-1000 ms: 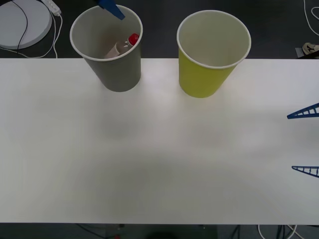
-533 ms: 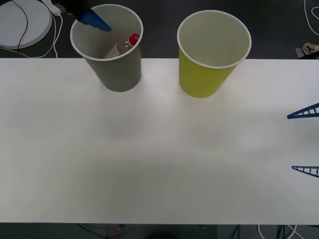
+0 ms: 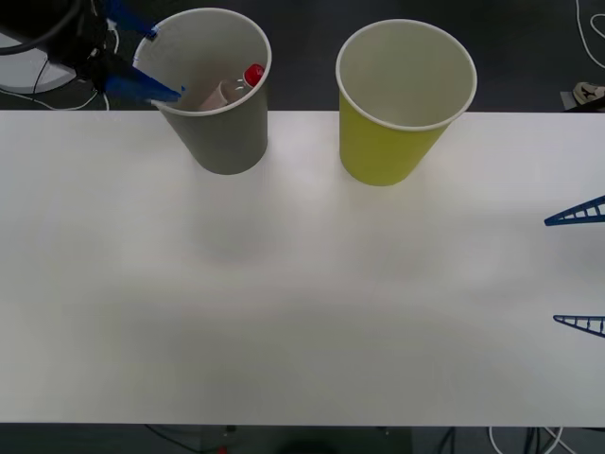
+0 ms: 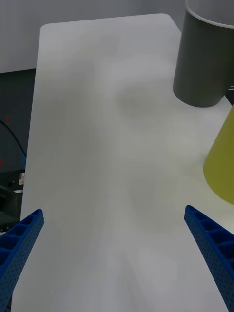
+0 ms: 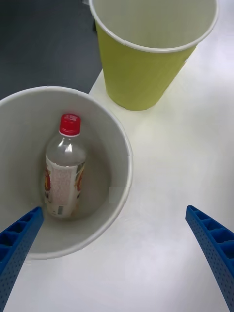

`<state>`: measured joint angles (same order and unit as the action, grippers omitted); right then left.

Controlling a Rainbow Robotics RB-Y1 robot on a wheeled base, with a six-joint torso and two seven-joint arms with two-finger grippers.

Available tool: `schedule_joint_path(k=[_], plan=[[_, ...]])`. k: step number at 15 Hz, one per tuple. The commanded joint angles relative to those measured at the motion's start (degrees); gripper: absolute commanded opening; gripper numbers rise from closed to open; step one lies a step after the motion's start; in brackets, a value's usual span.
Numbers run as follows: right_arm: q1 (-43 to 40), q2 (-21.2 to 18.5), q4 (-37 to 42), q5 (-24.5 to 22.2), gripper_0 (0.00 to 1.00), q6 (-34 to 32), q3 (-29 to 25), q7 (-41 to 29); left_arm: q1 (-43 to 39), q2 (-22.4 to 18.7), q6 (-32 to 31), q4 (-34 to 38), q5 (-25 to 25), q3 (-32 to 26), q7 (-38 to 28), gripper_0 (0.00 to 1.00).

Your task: Put the can into the green bin and the plastic bottle into the gray bin

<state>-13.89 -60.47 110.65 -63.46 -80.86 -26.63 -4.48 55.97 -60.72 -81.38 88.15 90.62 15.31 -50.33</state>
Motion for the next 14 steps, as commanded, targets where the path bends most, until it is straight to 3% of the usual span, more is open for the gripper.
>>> schedule_joint_path(k=[1, 7, 14], plan=[[0.0, 0.0, 0.0, 0.0, 1.0, 0.0, 0.0, 0.0, -7.4, -1.2, 0.0, 4.8, -1.8, -5.6, 2.7, 1.0], [0.0, 0.0, 0.0, 0.0, 1.0, 0.0, 0.0, 0.0, -18.7, -2.8, 2.8, 5.3, -10.6, -10.4, 14.8, 1.0], [0.0, 0.0, 0.0, 0.0, 1.0, 0.0, 0.0, 0.0, -30.3, -3.0, 3.3, 6.2, -16.9, -15.0, 30.2, 1.0]])
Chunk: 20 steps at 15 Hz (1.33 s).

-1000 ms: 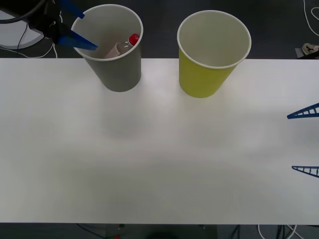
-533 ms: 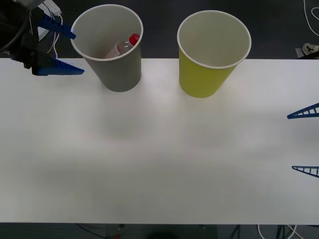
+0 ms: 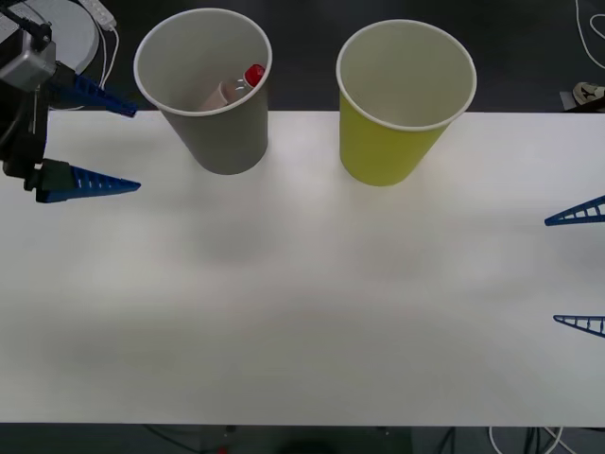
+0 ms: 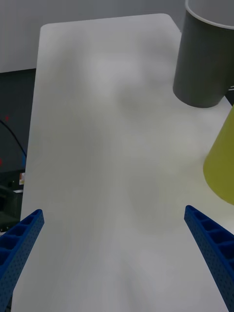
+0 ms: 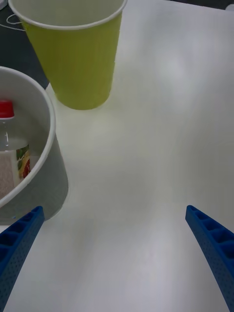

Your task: Put the can into the green bin and the plastic bottle into the gray bin

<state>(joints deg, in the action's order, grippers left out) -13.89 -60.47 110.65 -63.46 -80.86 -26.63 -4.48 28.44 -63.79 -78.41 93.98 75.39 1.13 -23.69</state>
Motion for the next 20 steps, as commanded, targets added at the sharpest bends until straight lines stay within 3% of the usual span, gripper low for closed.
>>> schedule_joint_path(k=[1, 8, 13, 20], plan=[[0.0, 0.0, 0.0, 0.0, 1.0, 0.0, 0.0, 0.0, -4.2, 0.1, 0.6, 0.8, -2.6, -1.3, 5.0, 1.0], [0.0, 0.0, 0.0, 0.0, 1.0, 0.0, 0.0, 0.0, -16.2, 0.1, 1.1, 6.7, -4.5, -7.8, 12.2, 1.0], [0.0, 0.0, 0.0, 0.0, 1.0, 0.0, 0.0, 0.0, -21.1, 0.1, 1.9, 6.7, -5.9, -8.7, 18.2, 1.0], [0.0, 0.0, 0.0, 0.0, 1.0, 0.0, 0.0, 0.0, -24.1, -1.5, 2.0, 6.7, -7.4, -8.7, 21.2, 1.0]])
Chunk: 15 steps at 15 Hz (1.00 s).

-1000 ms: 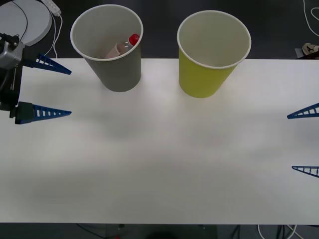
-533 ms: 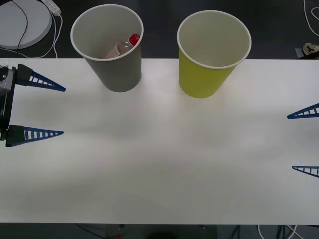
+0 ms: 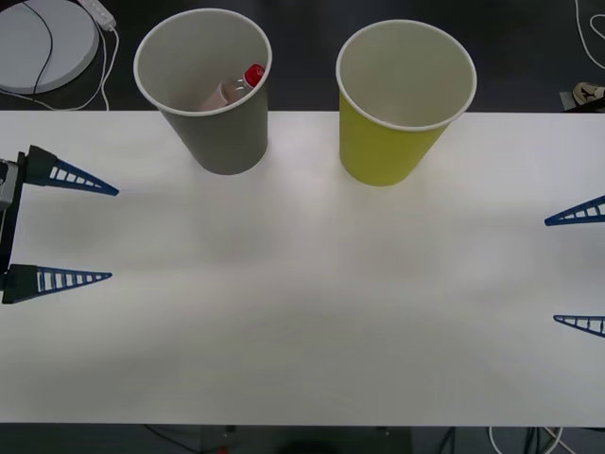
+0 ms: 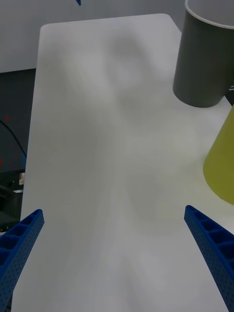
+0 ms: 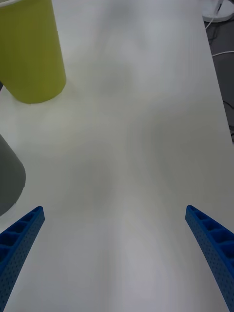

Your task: Put the can into the green bin and the plastic bottle into the gray bin

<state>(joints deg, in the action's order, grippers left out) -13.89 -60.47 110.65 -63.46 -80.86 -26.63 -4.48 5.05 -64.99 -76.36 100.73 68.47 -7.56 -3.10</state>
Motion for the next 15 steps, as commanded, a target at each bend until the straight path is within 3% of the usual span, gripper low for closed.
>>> schedule_joint_path(k=[1, 15], plan=[[0.0, 0.0, 0.0, 0.0, 1.0, 0.0, 0.0, 0.0, -1.3, -0.2, 0.0, 0.0, -0.7, 0.0, 1.1, 1.0], [0.0, 0.0, 0.0, 0.0, 1.0, 0.0, 0.0, 0.0, -2.8, -1.0, 0.0, 0.0, -2.5, 0.0, 2.7, 1.0]])
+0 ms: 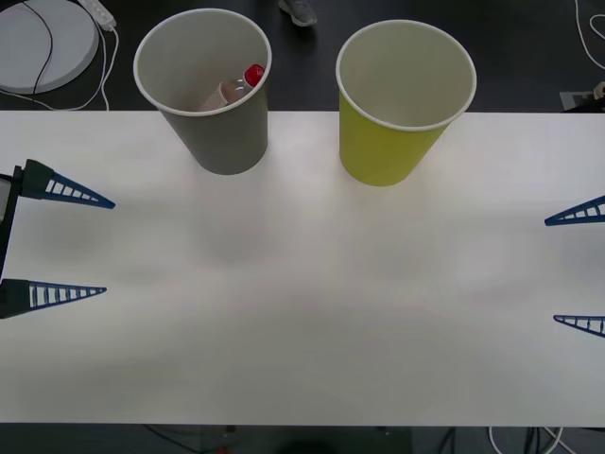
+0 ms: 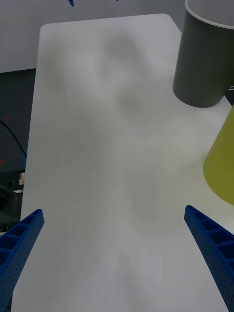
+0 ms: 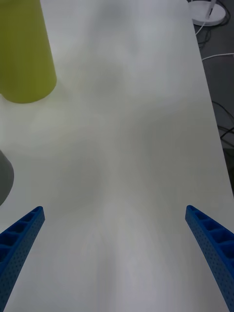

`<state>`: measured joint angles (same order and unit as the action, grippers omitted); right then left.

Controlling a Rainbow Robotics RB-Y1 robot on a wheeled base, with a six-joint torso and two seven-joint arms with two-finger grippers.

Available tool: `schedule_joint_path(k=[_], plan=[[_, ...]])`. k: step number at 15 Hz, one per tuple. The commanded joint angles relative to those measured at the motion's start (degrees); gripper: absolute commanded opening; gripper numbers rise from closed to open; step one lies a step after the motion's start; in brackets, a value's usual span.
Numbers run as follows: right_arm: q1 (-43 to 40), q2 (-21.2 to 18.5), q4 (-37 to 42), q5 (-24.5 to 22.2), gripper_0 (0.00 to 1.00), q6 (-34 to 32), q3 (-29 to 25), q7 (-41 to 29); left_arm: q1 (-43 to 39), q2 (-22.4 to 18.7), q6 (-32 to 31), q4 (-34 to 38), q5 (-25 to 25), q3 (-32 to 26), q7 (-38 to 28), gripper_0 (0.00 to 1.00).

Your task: Put the can into the green bin and the plastic bottle into the gray bin

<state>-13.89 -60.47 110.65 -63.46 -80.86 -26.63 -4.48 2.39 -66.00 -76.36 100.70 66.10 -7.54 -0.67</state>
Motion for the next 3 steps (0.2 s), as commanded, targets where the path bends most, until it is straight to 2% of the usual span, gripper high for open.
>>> schedule_joint_path(k=[1, 3], plan=[[0.0, 0.0, 0.0, 0.0, 1.0, 0.0, 0.0, 0.0, -0.2, 0.0, 0.0, 0.0, -0.2, 0.0, 0.2, 1.0], [0.0, 0.0, 0.0, 0.0, 1.0, 0.0, 0.0, 0.0, -0.2, 0.0, 0.0, 0.0, -0.2, 0.0, 0.2, 1.0]])
